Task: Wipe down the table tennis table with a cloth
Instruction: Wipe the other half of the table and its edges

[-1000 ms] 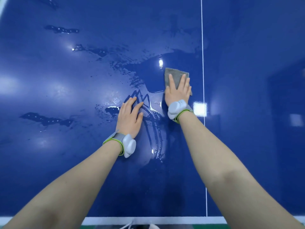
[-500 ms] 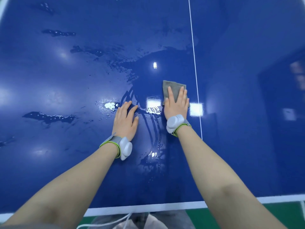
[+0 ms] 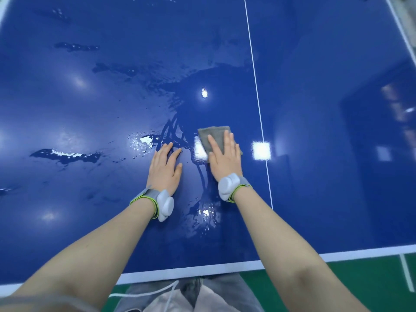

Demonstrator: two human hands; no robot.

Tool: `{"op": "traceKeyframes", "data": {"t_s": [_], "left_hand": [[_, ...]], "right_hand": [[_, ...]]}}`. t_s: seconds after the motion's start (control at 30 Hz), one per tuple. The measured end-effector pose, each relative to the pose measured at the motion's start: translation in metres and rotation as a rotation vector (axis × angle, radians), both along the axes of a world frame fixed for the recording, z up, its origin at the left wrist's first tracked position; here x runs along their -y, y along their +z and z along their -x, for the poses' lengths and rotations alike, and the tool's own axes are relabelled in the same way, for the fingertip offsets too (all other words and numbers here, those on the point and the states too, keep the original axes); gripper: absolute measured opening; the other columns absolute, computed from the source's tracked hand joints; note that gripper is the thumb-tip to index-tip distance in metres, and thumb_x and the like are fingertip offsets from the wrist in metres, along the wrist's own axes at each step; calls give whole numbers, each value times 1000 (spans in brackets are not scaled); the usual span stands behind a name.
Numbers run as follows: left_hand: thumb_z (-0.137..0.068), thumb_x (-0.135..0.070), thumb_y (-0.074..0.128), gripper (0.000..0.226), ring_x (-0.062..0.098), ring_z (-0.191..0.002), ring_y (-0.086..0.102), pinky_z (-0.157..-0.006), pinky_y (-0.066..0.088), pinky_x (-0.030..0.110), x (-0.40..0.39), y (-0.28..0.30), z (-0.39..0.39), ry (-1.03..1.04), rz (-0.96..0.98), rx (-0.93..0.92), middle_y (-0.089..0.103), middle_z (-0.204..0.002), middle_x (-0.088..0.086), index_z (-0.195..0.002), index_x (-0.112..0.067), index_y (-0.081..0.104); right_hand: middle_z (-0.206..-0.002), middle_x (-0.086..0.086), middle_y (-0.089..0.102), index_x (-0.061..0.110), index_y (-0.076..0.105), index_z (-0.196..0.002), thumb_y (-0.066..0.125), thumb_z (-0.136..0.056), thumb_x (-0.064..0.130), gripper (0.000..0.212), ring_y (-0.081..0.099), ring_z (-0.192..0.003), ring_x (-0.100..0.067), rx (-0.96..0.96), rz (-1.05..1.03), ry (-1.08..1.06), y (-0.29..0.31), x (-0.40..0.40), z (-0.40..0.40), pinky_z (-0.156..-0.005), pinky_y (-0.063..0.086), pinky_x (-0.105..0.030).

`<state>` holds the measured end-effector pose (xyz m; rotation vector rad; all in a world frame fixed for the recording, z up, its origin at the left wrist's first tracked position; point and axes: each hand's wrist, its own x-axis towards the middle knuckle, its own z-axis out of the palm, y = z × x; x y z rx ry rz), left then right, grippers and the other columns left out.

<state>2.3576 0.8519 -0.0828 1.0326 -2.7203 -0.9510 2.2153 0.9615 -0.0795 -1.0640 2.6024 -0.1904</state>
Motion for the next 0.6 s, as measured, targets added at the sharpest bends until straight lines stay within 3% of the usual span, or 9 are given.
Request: {"op": "traceKeyframes", "data": {"t_s": [0.07,0.17,0.3,0.47,0.6], "left_hand": [[-97,-21,39,44,27,-142,16,-117,8,37,-2,0,-2,8,-7,13,25,-151,11,-138,-7,40],[-97,-16,43,43,25,-142,13,-117,6,35,-6,0,-4,24,-2,2,22,-152,9,-139,-8,38],[-96,-14,44,43,26,-141,16,-116,8,38,-13,0,-8,55,-2,6,23,-152,10,-138,-8,39],[-97,-16,42,44,25,-142,14,-116,7,36,-25,1,-14,53,5,23,21,-153,8,-140,-9,37],[-97,-17,42,44,24,-142,13,-116,6,34,-31,0,-29,43,4,35,21,-153,8,-140,-10,37]], "right_hand": [[-159,-8,-11,31,11,-151,30,-102,24,53,-12,-146,-22,-4,-9,-144,-1,-13,9,-117,-8,-38],[-159,-5,-13,27,3,-152,27,-102,24,56,-15,-146,-20,-27,-72,-176,-2,-17,7,-115,-10,-37],[-158,-5,-15,25,-4,-152,25,-102,29,57,-17,-145,-23,-26,-110,-46,0,-2,-21,-115,-11,-40],[-159,-5,-9,29,2,-152,15,-100,31,53,-12,-146,-23,-50,-67,154,0,-15,-57,-116,-8,-40],[-160,-1,-4,34,6,-151,27,-102,28,53,-9,-147,-19,-55,-38,139,0,-36,-45,-115,-7,-33]]}}
